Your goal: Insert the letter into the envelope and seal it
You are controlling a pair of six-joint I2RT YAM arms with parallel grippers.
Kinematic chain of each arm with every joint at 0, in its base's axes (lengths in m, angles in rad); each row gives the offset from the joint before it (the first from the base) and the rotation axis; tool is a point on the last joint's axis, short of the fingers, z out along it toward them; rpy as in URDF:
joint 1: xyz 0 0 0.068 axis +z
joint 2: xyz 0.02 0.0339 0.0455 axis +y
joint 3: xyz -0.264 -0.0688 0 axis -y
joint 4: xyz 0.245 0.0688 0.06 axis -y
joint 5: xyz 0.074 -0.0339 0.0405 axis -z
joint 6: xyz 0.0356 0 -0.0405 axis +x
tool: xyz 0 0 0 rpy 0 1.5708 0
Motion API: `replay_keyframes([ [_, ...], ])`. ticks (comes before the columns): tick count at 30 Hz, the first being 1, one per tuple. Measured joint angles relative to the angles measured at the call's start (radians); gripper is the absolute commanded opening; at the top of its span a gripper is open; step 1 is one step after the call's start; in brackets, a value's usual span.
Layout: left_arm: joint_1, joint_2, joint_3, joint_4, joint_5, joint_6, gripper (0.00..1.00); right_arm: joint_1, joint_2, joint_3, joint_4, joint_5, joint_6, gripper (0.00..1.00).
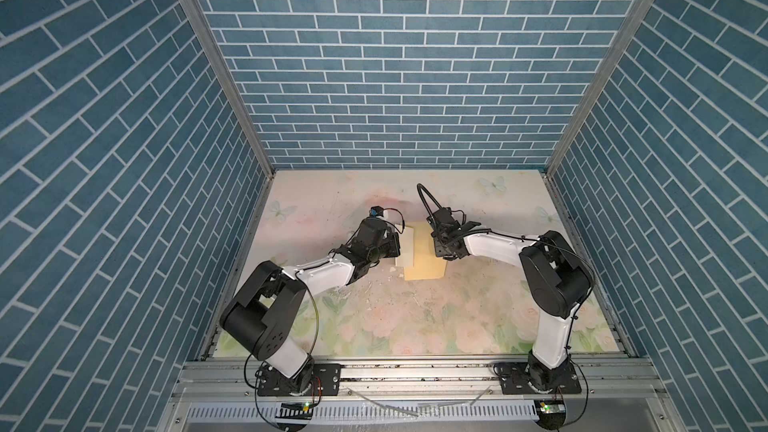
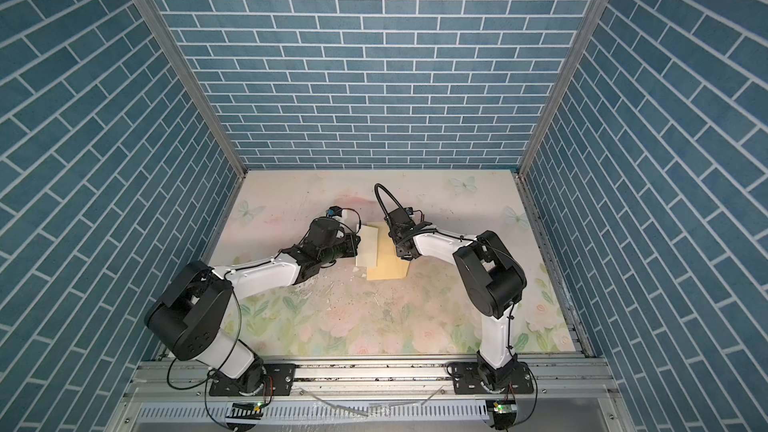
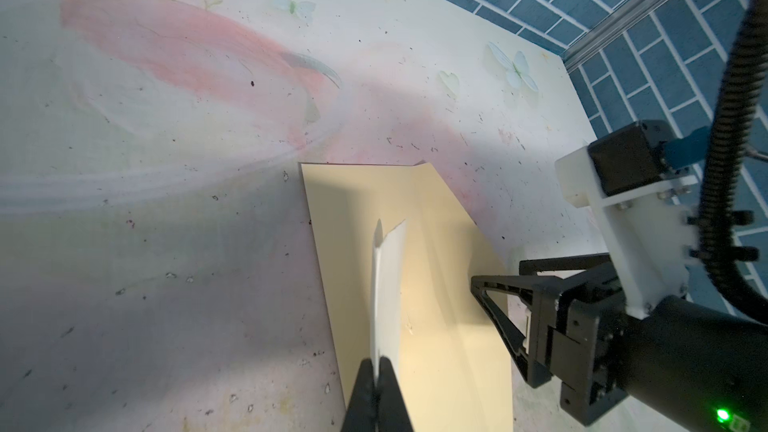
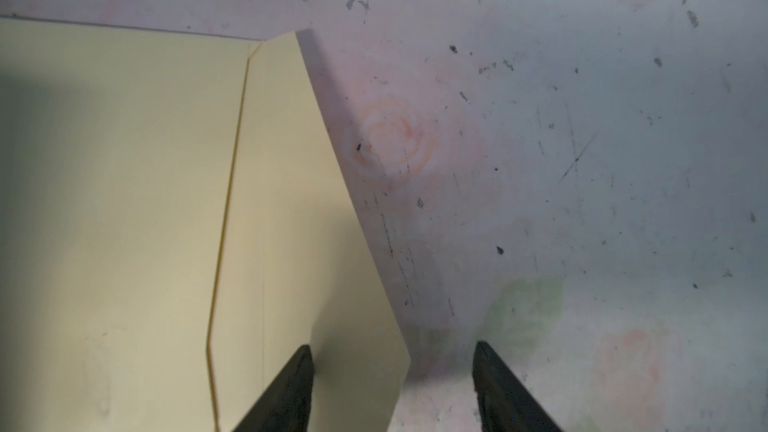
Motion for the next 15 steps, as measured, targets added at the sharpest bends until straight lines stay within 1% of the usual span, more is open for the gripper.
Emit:
replay_keyframes([
  [7,0.0,0.004,0.008,-0.009,0.0,0.003,0.0,-0.018,0.023,0.014,-0.012,-0.042,0.017,0.62],
  [15,-0.004,0.004,0.014,-0.014,0.001,0.004,0.0,-0.024,0.029,0.03,-0.017,-0.064,0.016,0.68],
])
